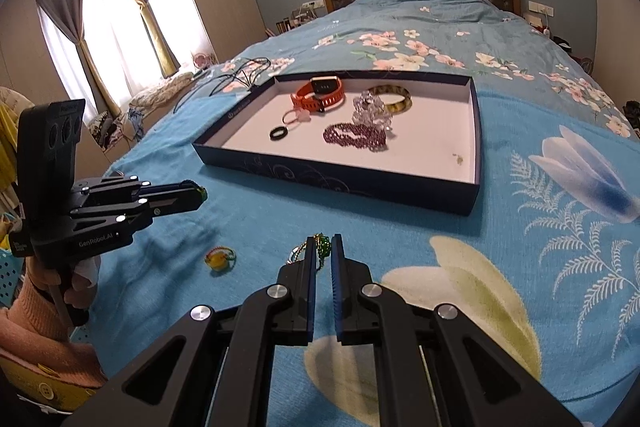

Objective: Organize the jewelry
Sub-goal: 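Grasp the green-stone ring with the left gripper while the right gripper grasps the green beaded ring, then carry both green rings toward the tray box with both grippers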

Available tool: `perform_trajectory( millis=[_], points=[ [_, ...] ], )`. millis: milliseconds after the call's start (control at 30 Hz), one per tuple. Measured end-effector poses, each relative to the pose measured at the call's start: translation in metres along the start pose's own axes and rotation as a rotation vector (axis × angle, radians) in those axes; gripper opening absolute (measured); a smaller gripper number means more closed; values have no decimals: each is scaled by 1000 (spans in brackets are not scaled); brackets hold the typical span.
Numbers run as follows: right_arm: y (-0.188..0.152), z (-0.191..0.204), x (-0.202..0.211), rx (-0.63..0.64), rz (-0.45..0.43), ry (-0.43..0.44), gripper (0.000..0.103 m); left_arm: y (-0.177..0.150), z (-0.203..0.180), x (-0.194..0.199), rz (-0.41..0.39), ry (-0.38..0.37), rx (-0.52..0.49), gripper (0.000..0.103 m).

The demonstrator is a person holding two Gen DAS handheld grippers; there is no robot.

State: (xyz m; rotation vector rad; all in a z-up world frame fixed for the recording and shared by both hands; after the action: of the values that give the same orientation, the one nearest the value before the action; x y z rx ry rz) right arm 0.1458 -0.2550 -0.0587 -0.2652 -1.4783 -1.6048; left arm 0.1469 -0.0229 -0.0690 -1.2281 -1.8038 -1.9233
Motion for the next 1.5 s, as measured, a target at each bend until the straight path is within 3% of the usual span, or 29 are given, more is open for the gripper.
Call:
perform_trajectory(
  millis=[1500],
  points=[
    [32,11,7,6,-102,51,6,18,-5,24,-94,64,-18,13]
  ],
)
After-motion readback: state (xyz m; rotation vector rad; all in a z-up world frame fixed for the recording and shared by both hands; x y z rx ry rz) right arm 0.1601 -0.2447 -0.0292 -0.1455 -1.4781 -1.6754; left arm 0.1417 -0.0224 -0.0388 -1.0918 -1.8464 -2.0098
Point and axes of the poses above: each gripper's, at about its wrist camera, not at the fingertips, and x roughly against the way its jaws point, z to its left, y to its top, the point moved 1 cm from there along -x, roughly the way its jaws point, and after that the axes turned 3 degrees about -x, right-handed, at the moved point
